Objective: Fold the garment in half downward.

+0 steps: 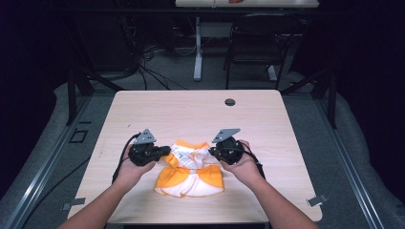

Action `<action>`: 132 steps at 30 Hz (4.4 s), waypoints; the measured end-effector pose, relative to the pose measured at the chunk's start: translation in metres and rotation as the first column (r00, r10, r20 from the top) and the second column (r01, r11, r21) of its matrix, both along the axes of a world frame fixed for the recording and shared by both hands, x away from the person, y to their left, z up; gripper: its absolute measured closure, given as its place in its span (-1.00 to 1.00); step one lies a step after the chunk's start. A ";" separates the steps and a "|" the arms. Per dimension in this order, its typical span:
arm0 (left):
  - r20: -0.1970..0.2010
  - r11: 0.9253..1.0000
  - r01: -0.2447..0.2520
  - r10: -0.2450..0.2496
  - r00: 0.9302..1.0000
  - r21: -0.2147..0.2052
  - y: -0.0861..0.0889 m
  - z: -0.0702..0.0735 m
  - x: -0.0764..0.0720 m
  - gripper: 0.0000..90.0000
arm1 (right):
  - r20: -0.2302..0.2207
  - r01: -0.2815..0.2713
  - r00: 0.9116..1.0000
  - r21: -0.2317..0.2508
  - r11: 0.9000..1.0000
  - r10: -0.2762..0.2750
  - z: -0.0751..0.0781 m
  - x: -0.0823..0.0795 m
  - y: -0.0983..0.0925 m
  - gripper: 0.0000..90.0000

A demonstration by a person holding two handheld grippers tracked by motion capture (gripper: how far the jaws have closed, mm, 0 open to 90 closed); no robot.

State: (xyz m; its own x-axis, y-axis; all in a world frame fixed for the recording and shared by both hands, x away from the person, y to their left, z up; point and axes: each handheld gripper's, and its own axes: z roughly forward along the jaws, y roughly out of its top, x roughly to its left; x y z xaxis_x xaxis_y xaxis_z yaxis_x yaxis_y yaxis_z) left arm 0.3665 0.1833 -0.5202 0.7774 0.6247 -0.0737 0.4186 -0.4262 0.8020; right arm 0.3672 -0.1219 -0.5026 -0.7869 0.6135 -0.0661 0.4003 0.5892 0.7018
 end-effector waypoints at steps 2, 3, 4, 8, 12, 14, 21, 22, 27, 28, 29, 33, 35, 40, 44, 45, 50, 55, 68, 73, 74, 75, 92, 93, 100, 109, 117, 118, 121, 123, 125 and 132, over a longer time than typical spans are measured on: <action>-0.009 1.000 0.003 -0.003 1.000 -0.014 0.002 -0.006 -0.006 0.89 | -0.005 -0.005 1.000 0.011 1.000 0.005 -0.004 -0.005 -0.002 0.93; -0.012 1.000 0.004 -0.004 1.000 -0.022 0.002 -0.008 -0.008 0.88 | -0.013 -0.008 1.000 0.021 1.000 0.008 -0.007 -0.008 -0.003 0.93; -0.018 1.000 0.004 -0.005 1.000 -0.022 0.003 -0.013 -0.011 0.88 | -0.014 -0.003 1.000 0.023 1.000 0.004 -0.009 -0.010 -0.003 0.92; -0.025 1.000 0.006 -0.006 1.000 -0.017 0.003 -0.023 -0.020 0.88 | -0.032 -0.008 0.999 0.053 0.999 0.010 -0.018 -0.020 -0.004 0.91; -0.046 1.000 0.003 -0.004 0.999 -0.024 0.003 -0.026 -0.027 0.75 | -0.043 -0.010 0.999 0.077 0.997 0.013 -0.021 -0.030 -0.005 0.70; -0.057 0.999 0.000 -0.002 0.998 -0.038 0.006 -0.020 -0.027 0.70 | -0.039 -0.011 0.999 0.088 0.996 0.015 -0.019 -0.032 -0.006 0.63; -0.023 0.997 -0.049 0.048 0.999 -0.054 0.007 0.011 -0.015 0.73 | -0.005 0.018 1.000 0.159 0.987 -0.017 0.006 -0.030 -0.012 0.61; -0.030 0.997 -0.057 0.056 0.998 -0.051 0.006 0.012 -0.012 0.78 | 0.000 0.034 0.999 0.152 0.988 -0.034 0.006 -0.028 -0.012 0.71; -0.075 0.998 -0.053 0.050 0.996 -0.038 -0.005 0.003 -0.009 0.99 | -0.047 0.055 0.998 0.126 0.990 -0.050 -0.007 -0.017 -0.004 0.98; -0.076 0.998 -0.047 0.045 0.996 -0.034 -0.007 0.002 -0.011 0.99 | -0.049 0.046 0.998 0.128 0.991 -0.040 -0.009 -0.018 -0.002 0.99; -0.078 0.999 -0.032 0.030 0.996 -0.023 -0.010 0.000 -0.013 1.00 | -0.051 0.036 0.998 0.121 0.992 -0.030 -0.010 -0.019 -0.001 0.99; -0.090 1.000 0.002 -0.004 0.996 -0.018 -0.015 -0.005 -0.022 1.00 | -0.062 -0.012 0.998 0.108 0.994 0.019 -0.016 -0.030 0.006 1.00; -0.100 0.999 0.024 -0.027 0.995 -0.024 -0.015 -0.007 -0.031 1.00 | -0.071 -0.030 0.997 0.118 0.992 0.039 -0.018 -0.037 0.007 1.00; -0.115 0.999 0.037 -0.040 0.993 -0.029 -0.012 -0.012 -0.044 1.00 | -0.084 -0.045 0.995 0.127 0.991 0.056 -0.024 -0.048 0.005 1.00; -0.108 0.999 0.053 -0.053 0.993 -0.008 -0.012 -0.018 -0.055 1.00 | -0.100 -0.058 0.992 0.123 0.991 0.071 -0.032 -0.060 0.003 0.99; -0.108 0.999 0.053 -0.053 0.993 -0.005 -0.011 -0.020 -0.057 1.00 | -0.100 -0.058 0.992 0.123 0.991 0.071 -0.032 -0.060 0.003 0.99; -0.119 0.998 0.066 -0.064 0.991 0.018 -0.009 -0.031 -0.064 1.00 | -0.109 -0.064 0.991 0.113 0.992 0.077 -0.041 -0.070 0.002 0.99; -0.128 0.997 0.066 -0.062 0.990 0.031 -0.008 -0.044 -0.067 1.00 | -0.120 -0.071 0.990 0.082 0.994 0.080 -0.053 -0.079 0.003 0.99; -0.132 0.998 0.057 -0.055 0.990 0.008 -0.005 -0.059 -0.069 1.00 | -0.135 -0.039 0.989 0.120 0.992 0.055 -0.071 -0.083 0.001 1.00; -0.128 0.999 0.051 -0.048 0.991 0.018 -0.006 -0.059 -0.068 1.00 | -0.148 -0.039 0.987 0.124 0.991 0.057 -0.071 -0.081 0.000 1.00; -0.126 0.998 0.052 -0.049 0.991 0.022 -0.006 -0.059 -0.067 1.00 | -0.147 -0.037 0.988 0.128 0.991 0.056 -0.071 -0.081 0.000 1.00; -0.124 0.998 0.052 -0.049 0.991 0.024 -0.006 -0.059 -0.066 1.00 | -0.150 -0.046 0.987 0.113 0.992 0.063 -0.070 -0.079 0.000 1.00; -0.142 1.000 -0.006 0.010 0.990 0.026 -0.007 -0.057 -0.033 1.00 | -0.172 0.000 0.985 0.089 0.996 0.015 -0.070 -0.049 0.002 1.00; -0.144 1.000 -0.008 0.012 0.989 0.030 -0.007 -0.057 -0.031 1.00 | -0.182 0.006 0.983 0.093 0.996 0.011 -0.070 -0.046 0.002 1.00; -0.149 0.999 -0.039 0.042 0.988 0.024 -0.010 -0.057 -0.015 1.00 | -0.175 0.034 0.984 0.071 0.997 -0.021 -0.069 -0.027 0.005 1.00; -0.155 0.997 -0.068 0.071 0.985 0.024 -0.011 -0.057 0.002 1.00 | -0.180 0.050 0.983 0.060 0.997 -0.038 -0.068 -0.008 0.006 1.00; -0.169 0.995 -0.103 0.102 0.980 0.001 -0.011 -0.059 0.013 1.00 | -0.169 0.064 0.984 0.042 0.997 -0.056 -0.067 0.004 0.008 1.00; -0.168 0.995 -0.103 0.101 0.981 0.001 -0.010 -0.059 0.014 1.00 | -0.177 0.069 0.982 0.038 0.997 -0.061 -0.066 0.006 0.008 1.00; -0.168 0.994 -0.105 0.105 0.980 0.009 -0.011 -0.058 0.016 1.00 | -0.170 0.072 0.983 0.040 0.997 -0.065 -0.067 0.008 0.009 1.00; -0.164 0.994 -0.104 0.106 0.981 0.020 -0.012 -0.057 0.017 1.00 | -0.174 0.075 0.983 0.044 0.996 -0.066 -0.067 0.009 0.009 1.00; -0.167 0.995 -0.101 0.104 0.980 0.024 -0.013 -0.057 0.018 1.00 | -0.168 0.079 0.983 0.040 0.996 -0.072 -0.067 0.011 0.009 1.00; -0.170 0.994 -0.107 0.110 0.979 0.023 -0.014 -0.057 0.021 1.00 | -0.167 0.081 0.983 0.035 0.996 -0.074 -0.066 0.013 0.010 1.00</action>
State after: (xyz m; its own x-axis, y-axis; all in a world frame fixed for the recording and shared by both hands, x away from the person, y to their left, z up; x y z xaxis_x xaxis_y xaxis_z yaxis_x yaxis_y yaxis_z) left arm 0.3877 0.1698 -0.5769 0.6816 0.7064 -0.1907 0.5935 -0.3813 0.7088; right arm 0.3802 -0.1118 -0.5691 -0.7352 0.6722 0.0879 0.5559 0.5236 0.6456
